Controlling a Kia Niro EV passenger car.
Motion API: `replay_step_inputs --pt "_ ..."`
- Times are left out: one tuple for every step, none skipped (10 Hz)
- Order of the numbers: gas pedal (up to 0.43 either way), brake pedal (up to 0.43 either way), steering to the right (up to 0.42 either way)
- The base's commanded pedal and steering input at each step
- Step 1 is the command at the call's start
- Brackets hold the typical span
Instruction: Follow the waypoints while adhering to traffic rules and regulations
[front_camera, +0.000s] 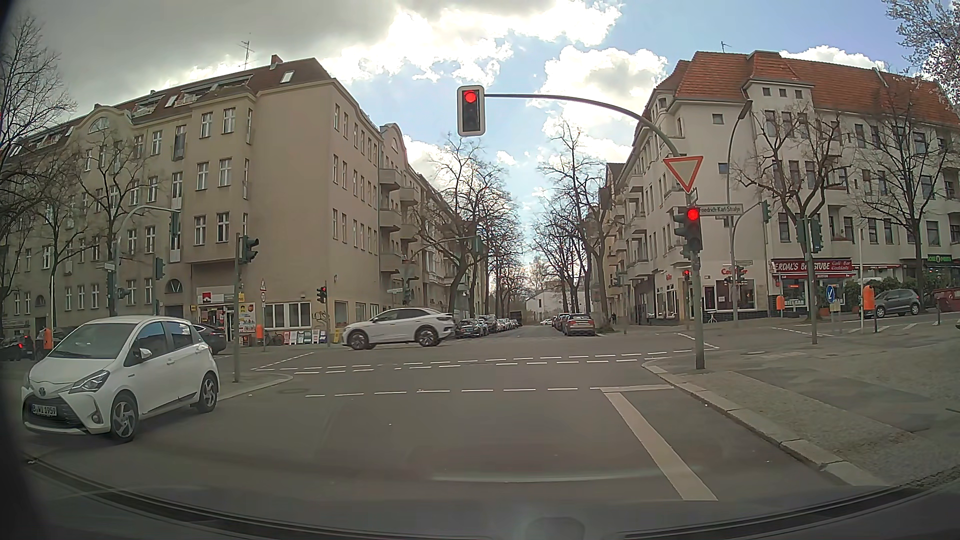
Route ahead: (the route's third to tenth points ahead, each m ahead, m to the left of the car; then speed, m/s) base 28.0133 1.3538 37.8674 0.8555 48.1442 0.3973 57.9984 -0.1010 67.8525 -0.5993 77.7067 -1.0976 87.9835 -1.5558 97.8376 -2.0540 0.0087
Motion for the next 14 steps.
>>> replay_step_inputs --pt "0.0 0.463 -0.008" --pt "0.0 0.451 -0.008" --pt "0.0 0.476 -0.008" --pt "0.0 0.451 -0.008" --pt "0.0 0.47 -0.008" --pt "0.0 0.47 -0.008" --pt "0.0 0.439 -0.008" --pt "0.0 0.476 -0.008" --pt "0.0 0.451 -0.008" --pt "0.0 0.47 -0.008" --pt "0.0 0.47 -0.008" --pt "0.0 0.439 -0.008" --pt "0.0 0.482 -0.008" --pt "0.0 0.463 -0.008"
